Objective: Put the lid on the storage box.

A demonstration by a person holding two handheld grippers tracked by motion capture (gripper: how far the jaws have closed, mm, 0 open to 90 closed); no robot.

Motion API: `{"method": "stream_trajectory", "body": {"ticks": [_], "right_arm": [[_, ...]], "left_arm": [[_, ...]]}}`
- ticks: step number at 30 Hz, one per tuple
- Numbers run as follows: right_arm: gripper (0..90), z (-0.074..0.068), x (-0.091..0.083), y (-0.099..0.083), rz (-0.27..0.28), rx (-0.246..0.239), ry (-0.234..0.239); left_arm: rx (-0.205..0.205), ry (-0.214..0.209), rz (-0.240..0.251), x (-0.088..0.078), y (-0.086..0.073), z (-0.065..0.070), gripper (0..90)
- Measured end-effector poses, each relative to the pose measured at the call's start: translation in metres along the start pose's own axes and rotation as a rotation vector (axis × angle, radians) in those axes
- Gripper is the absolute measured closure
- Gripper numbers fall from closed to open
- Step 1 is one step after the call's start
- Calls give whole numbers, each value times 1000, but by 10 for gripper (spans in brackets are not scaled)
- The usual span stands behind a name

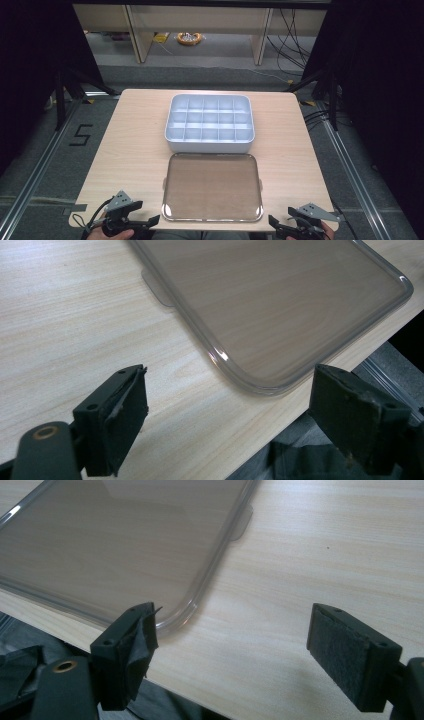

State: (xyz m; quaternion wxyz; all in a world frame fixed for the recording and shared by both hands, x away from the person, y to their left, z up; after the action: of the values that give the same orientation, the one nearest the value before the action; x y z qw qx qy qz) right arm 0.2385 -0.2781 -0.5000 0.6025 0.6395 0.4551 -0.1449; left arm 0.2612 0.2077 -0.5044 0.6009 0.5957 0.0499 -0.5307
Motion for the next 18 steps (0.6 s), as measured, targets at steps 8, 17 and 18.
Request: {"method": "stream_trajectory", "body": {"ticks": [8, 17, 18], "right_arm": [[225, 2, 2, -1, -5, -4, 13], [210, -2, 3, 1, 14, 7, 54], [210, -2, 3, 1, 14, 7, 54]], "left_arm": [[-6, -22, -5, 2, 0, 2, 149], [0, -25, -5, 5, 4, 2, 148], [0, -25, -5, 5, 4, 2, 148]]}}
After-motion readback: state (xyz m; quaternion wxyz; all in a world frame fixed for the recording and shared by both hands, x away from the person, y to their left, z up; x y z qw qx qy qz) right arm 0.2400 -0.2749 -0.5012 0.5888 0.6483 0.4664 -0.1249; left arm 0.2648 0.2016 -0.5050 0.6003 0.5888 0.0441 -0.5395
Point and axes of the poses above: each handheld gripper's, and its own axes: x roughly forward along the jaws, y roughly out of its top, z roughly to its right, the point moved 1 cm from there along x, roughly forward along the jaws, and after that the axes turned 7 degrees about -z, right-handed, at the moved point
